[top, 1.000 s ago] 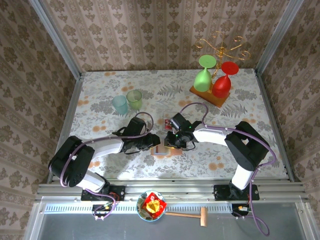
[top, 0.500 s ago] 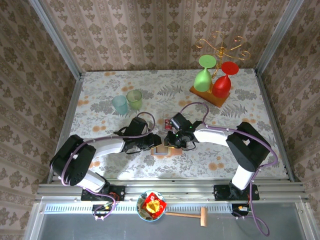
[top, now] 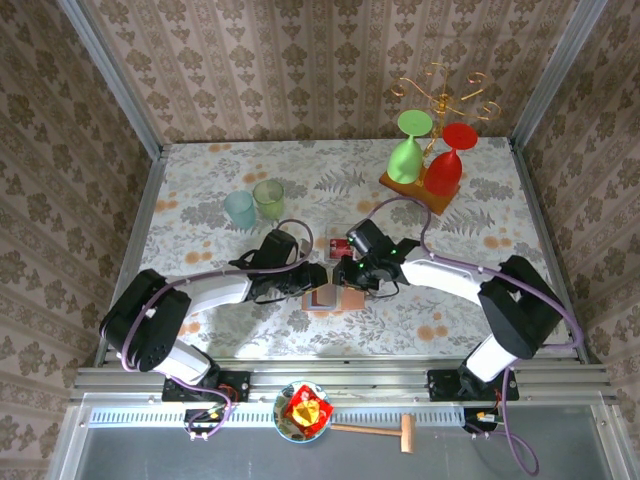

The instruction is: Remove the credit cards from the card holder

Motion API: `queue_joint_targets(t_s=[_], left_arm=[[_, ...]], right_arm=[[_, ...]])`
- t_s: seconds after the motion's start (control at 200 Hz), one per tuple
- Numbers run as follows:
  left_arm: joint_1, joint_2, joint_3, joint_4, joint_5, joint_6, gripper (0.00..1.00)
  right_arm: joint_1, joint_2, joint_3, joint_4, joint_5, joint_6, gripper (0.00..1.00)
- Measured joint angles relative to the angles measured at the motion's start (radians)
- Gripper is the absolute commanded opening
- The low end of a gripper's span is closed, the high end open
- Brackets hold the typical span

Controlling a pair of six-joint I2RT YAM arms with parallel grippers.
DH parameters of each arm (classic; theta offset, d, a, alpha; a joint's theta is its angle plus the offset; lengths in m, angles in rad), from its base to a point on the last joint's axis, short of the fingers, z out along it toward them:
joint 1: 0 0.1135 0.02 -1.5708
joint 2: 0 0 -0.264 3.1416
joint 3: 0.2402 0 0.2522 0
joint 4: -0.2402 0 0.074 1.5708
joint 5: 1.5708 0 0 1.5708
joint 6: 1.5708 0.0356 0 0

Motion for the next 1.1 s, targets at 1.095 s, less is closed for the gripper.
queue_joint_targets(t_s=[1.095], left_arm=[[-0.119, 0.279, 0.259, 0.010, 0.050, 0.000, 0.55]], right_arm=[[-0.151, -0.380, -0.219, -0.114, 0.052, -0.028, 0.28]])
